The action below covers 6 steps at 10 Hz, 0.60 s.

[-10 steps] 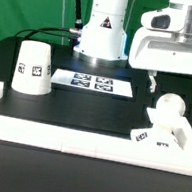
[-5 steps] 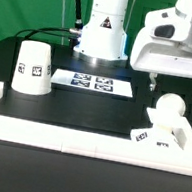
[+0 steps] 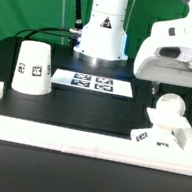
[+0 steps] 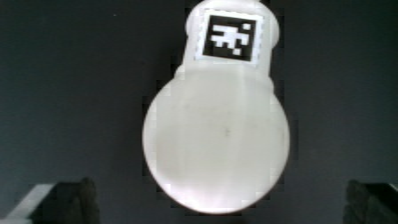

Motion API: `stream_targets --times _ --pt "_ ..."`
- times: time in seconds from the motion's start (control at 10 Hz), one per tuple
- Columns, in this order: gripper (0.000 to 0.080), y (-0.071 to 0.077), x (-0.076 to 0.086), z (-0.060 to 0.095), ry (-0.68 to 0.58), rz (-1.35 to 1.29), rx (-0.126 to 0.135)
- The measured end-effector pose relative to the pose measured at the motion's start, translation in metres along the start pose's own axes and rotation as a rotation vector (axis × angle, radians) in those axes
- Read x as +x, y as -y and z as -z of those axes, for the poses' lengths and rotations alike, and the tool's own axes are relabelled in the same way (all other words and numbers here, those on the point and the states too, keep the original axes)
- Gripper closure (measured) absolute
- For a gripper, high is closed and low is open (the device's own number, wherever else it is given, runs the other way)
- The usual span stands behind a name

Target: Assemble lamp

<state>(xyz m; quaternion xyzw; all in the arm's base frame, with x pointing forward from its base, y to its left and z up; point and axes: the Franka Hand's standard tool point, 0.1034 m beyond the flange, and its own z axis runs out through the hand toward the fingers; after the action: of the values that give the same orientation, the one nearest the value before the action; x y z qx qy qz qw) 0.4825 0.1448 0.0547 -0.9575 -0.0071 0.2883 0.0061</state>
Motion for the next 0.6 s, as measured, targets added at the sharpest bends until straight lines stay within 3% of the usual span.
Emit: stream_targets --times 0.3,0.6 --pt "0.0101 -0.002 -0.003 -0.01 0.204 -0.002 -0.018" --pt "0.0101 0.0 0.002 -0.015 0.216 -0.003 -0.02"
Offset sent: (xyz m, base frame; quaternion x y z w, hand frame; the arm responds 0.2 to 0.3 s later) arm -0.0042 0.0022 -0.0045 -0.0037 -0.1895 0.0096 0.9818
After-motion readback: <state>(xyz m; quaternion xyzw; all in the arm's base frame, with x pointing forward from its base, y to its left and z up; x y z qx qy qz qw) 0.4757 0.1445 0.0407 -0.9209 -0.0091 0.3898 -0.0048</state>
